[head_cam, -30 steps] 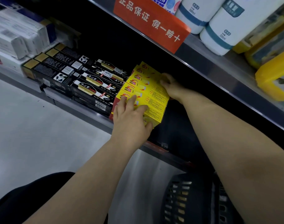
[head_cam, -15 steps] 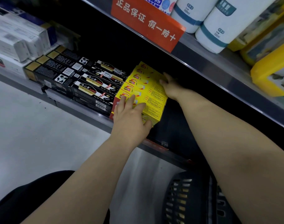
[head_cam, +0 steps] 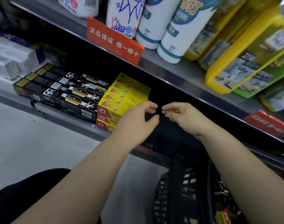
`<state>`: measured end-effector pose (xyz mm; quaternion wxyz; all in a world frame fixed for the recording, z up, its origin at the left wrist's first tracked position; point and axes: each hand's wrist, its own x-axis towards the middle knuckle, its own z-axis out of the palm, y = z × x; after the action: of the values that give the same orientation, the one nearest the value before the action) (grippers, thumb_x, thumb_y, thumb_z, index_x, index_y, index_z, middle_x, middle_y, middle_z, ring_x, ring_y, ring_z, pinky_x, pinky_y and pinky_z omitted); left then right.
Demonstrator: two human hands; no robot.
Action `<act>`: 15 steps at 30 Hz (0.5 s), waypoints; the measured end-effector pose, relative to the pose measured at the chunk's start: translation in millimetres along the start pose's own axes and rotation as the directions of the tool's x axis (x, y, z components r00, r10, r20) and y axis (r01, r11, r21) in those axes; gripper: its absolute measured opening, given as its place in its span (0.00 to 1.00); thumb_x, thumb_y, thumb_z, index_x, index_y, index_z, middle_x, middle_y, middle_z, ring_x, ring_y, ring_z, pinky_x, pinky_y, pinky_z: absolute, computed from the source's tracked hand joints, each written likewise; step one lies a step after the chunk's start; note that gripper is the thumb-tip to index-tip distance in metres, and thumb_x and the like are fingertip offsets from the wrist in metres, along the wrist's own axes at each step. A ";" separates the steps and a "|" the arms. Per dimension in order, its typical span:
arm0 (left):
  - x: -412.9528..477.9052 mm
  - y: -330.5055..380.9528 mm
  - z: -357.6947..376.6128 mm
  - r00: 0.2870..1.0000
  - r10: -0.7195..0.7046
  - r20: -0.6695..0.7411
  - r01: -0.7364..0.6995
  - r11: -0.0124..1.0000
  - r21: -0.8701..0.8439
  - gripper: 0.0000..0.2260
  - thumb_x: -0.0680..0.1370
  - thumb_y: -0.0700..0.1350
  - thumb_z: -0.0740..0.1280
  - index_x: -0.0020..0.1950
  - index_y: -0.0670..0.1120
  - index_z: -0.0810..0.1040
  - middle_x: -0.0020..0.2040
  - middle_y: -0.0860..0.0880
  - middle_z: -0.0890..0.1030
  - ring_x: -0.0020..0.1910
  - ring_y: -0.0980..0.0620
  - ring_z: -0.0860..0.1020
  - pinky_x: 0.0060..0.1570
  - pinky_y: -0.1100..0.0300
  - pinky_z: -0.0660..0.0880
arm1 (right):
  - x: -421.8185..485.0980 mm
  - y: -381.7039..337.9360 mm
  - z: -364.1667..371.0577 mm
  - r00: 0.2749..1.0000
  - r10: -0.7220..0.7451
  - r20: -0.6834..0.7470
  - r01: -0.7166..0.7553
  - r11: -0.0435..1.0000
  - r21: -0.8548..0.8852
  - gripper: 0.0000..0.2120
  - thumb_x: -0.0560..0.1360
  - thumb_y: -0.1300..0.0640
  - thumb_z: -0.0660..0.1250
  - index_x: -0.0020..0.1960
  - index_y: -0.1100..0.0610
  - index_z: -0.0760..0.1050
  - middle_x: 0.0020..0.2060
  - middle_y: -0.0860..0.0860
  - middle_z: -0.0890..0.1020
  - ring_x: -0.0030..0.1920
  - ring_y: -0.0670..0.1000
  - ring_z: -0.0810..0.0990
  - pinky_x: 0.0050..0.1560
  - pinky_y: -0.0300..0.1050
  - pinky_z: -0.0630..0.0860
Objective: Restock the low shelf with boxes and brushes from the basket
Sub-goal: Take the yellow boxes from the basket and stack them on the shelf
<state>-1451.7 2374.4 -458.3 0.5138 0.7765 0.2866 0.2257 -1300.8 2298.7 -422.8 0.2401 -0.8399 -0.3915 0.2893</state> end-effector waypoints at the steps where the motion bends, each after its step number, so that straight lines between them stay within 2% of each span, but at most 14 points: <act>1: -2.3 9.6 4.2 0.999 0.041 0.024 -0.040 0.999 -0.009 0.13 0.76 0.47 0.66 0.61 0.52 0.76 0.54 0.57 0.80 0.55 0.59 0.76 0.54 0.64 0.70 | -19.8 2.8 -7.7 1.000 -0.022 -0.004 0.023 0.999 0.031 0.11 0.77 0.65 0.62 0.56 0.55 0.77 0.50 0.49 0.81 0.49 0.40 0.79 0.55 0.32 0.74; 3: -8.7 27.8 15.1 0.988 0.124 0.097 -0.126 0.992 0.008 0.12 0.76 0.46 0.66 0.59 0.52 0.78 0.52 0.58 0.81 0.55 0.60 0.77 0.57 0.62 0.72 | -55.2 11.9 -23.5 0.999 -0.046 -0.018 0.047 0.996 0.081 0.11 0.76 0.66 0.64 0.50 0.52 0.78 0.46 0.45 0.83 0.46 0.38 0.80 0.51 0.30 0.75; 6: -20.5 50.8 33.7 0.946 0.236 0.224 -0.261 0.962 0.086 0.11 0.76 0.46 0.66 0.57 0.53 0.79 0.50 0.60 0.80 0.52 0.64 0.76 0.53 0.71 0.70 | -101.1 36.1 -45.5 0.998 -0.043 -0.043 0.048 0.992 0.120 0.13 0.76 0.65 0.65 0.45 0.47 0.79 0.43 0.44 0.84 0.45 0.39 0.81 0.48 0.31 0.76; 8: -29.9 64.5 47.9 0.909 0.277 0.312 -0.336 0.929 0.156 0.10 0.76 0.47 0.65 0.57 0.55 0.79 0.50 0.62 0.79 0.52 0.65 0.75 0.51 0.72 0.70 | -127.9 57.5 -58.6 0.997 -0.023 -0.072 0.031 0.993 0.116 0.12 0.76 0.63 0.65 0.44 0.46 0.79 0.41 0.44 0.84 0.45 0.41 0.82 0.48 0.32 0.77; 11: -46.5 85.4 74.2 0.850 0.304 0.431 -0.430 0.872 0.233 0.10 0.77 0.49 0.64 0.58 0.57 0.77 0.52 0.62 0.78 0.53 0.63 0.74 0.52 0.66 0.71 | -162.1 100.4 -75.1 0.995 0.039 -0.086 -0.033 0.997 0.069 0.10 0.76 0.61 0.65 0.45 0.46 0.78 0.41 0.44 0.84 0.44 0.39 0.81 0.45 0.30 0.75; 13: -59.4 97.4 94.5 0.785 0.331 0.524 -0.506 0.831 0.232 0.11 0.78 0.49 0.63 0.60 0.58 0.76 0.53 0.63 0.76 0.54 0.64 0.72 0.51 0.68 0.68 | -182.6 134.2 -80.4 0.992 0.110 -0.059 -0.109 0.994 0.015 0.08 0.77 0.60 0.65 0.48 0.47 0.78 0.42 0.43 0.82 0.44 0.39 0.80 0.43 0.28 0.73; 15: -72.9 104.1 113.9 0.710 0.339 0.617 -0.568 0.794 0.216 0.12 0.79 0.51 0.61 0.62 0.58 0.75 0.54 0.64 0.75 0.55 0.65 0.70 0.51 0.70 0.66 | -198.8 170.6 -80.6 0.979 0.203 -0.023 -0.204 0.978 -0.047 0.06 0.77 0.59 0.65 0.51 0.51 0.78 0.44 0.45 0.81 0.46 0.43 0.80 0.44 0.30 0.73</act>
<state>-1409.5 2216.9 -408.0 0.3342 0.9402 -0.0385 0.0533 -1262.6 2027.5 -413.2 0.1919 -0.8838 -0.3084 0.2949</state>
